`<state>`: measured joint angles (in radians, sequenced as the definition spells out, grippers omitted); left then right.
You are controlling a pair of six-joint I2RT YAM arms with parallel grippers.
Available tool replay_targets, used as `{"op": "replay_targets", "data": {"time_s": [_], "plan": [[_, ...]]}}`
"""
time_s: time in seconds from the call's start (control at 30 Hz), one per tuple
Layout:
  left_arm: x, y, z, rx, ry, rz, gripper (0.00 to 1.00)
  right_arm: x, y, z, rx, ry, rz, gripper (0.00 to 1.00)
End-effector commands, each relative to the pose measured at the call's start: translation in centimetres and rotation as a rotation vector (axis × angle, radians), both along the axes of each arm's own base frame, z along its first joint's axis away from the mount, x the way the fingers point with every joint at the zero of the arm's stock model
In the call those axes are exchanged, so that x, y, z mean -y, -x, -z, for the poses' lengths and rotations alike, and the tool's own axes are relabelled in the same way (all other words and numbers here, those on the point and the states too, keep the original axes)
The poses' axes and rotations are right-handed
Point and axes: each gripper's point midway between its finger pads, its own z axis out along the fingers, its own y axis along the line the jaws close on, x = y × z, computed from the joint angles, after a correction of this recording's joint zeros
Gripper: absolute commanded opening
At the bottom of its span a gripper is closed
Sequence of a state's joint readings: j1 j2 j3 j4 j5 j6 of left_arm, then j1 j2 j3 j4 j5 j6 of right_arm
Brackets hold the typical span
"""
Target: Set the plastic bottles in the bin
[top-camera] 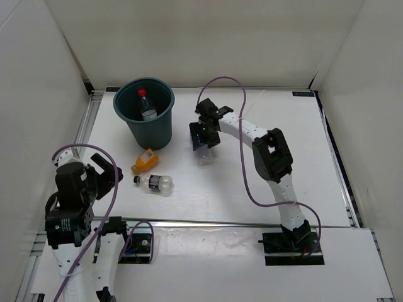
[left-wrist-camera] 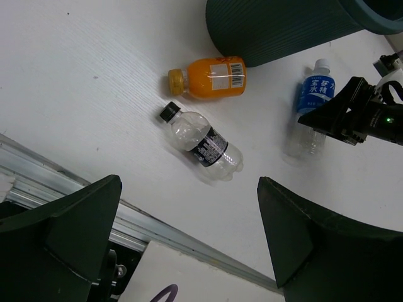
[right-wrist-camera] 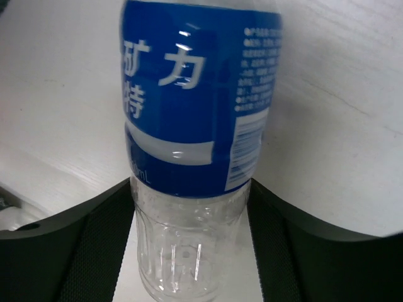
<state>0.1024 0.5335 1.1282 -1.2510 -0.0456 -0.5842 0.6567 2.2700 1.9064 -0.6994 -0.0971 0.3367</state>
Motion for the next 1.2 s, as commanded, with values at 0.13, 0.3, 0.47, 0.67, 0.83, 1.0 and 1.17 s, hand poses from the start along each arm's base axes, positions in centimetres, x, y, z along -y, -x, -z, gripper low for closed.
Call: {"op": "replay_targets", "data": {"time_s": [0.13,0.3,0.47,0.67,0.83,1.0,1.17], "plan": [[0.0,0.9,-0.7,0.024,0.015,-0.026,1.00,1.5,-1.8,-2.9,0.026,0.001,0.063,0.57],[0.2,0.6,-0.5,0.035,0.027,-0.024,1.00,2.9,-4.1,-8.3,0.133,-0.034,0.149,0.48],[0.4,-0.3,-0.4,0.047,0.037,-0.007,1.00,1.8,-5.5,-19.9,0.327,-0.225,0.123,0.43],[0.8,-1.5,-0.3,0.052,0.054,0.018,1.00,0.6,-4.5,-34.8,0.581,-0.557,0.125,0.40],[1.3,-1.8,0.0,0.044,0.064,0.049,1.00,-2.6,-2.4,-42.3,0.643,-0.849,0.003,0.39],[1.3,-1.8,-0.1,0.045,0.064,0.049,1.00,-8.6,-1.6,-44.3,0.654,-1.013,-0.084,0.39],[1.4,-0.8,-0.2,0.031,0.066,0.048,1.00,-12.4,-0.8,-43.6,0.643,-1.071,-0.095,0.38]]}}
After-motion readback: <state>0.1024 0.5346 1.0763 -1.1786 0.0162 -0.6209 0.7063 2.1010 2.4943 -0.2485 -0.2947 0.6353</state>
